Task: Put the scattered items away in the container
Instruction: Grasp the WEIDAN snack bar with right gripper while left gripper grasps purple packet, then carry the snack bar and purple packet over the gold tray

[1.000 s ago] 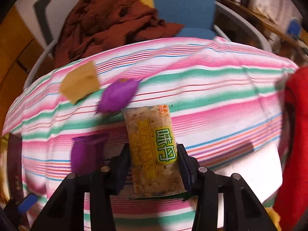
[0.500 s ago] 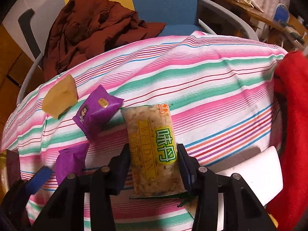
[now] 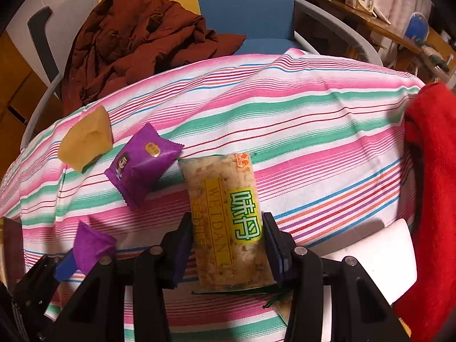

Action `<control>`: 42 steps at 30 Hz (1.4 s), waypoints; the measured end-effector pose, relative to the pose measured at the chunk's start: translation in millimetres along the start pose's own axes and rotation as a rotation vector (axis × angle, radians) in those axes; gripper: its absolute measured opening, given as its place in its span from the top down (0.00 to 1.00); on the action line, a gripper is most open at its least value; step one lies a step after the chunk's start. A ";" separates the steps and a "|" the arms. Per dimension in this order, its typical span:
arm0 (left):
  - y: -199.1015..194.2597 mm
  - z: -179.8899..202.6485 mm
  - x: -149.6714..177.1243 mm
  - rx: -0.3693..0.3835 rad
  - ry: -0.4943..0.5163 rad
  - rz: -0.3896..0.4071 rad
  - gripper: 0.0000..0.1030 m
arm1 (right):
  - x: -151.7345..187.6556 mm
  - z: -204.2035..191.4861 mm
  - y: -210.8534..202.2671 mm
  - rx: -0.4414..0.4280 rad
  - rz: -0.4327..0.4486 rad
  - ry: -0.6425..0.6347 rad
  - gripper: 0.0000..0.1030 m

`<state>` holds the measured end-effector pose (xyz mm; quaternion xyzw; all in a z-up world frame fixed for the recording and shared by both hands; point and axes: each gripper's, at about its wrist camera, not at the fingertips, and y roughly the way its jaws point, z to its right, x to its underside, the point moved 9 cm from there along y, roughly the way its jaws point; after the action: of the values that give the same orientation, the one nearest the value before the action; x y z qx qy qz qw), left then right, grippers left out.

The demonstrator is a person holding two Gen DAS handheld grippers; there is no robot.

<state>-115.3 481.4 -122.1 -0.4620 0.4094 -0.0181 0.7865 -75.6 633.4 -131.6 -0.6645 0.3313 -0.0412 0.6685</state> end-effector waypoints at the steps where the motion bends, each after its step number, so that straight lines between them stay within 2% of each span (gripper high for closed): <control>1: -2.7 -1.9 1.7 0.001 -0.001 0.007 0.65 | 0.5 -0.9 0.0 0.008 0.002 -0.013 0.54; 5: -14.1 -7.6 10.8 -0.005 0.006 0.030 0.65 | -2.4 -2.9 0.3 0.019 0.013 -0.032 0.54; 10: -30.4 -12.4 26.7 -0.010 0.040 0.048 0.65 | -3.4 -5.2 -2.7 -0.027 0.026 -0.011 0.54; 13: -43.3 -24.7 35.9 -0.006 0.020 0.069 0.66 | -2.2 -10.2 -4.8 -0.046 0.029 -0.009 0.55; 19: -66.7 -45.3 53.3 -0.010 -0.053 0.097 0.66 | -4.0 -11.8 -9.7 -0.015 0.059 0.000 0.55; 25: -83.5 -62.5 68.1 -0.019 -0.133 0.095 0.66 | -16.0 -11.1 -30.1 -0.002 0.164 0.000 0.55; 29: -105.8 -67.0 76.6 -0.012 -0.150 0.113 0.66 | -23.6 -29.9 -45.5 -0.034 0.241 -0.053 0.55; 34: -136.7 -56.6 81.8 -0.028 -0.043 0.159 0.66 | -19.8 -58.4 -52.2 -0.046 0.273 -0.140 0.55; 39: -162.2 -64.3 89.7 -0.024 -0.058 0.176 0.66 | -8.2 -86.6 -53.8 -0.045 0.286 -0.236 0.55; 42: -182.0 -73.0 96.0 -0.037 -0.050 0.192 0.66 | -4.4 -103.6 -59.0 -0.031 0.329 -0.307 0.55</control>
<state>-36.1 286.1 -64.7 -0.4356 0.4324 0.0765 0.7858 -107.8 539.7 -65.1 -0.6103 0.3301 0.1753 0.6985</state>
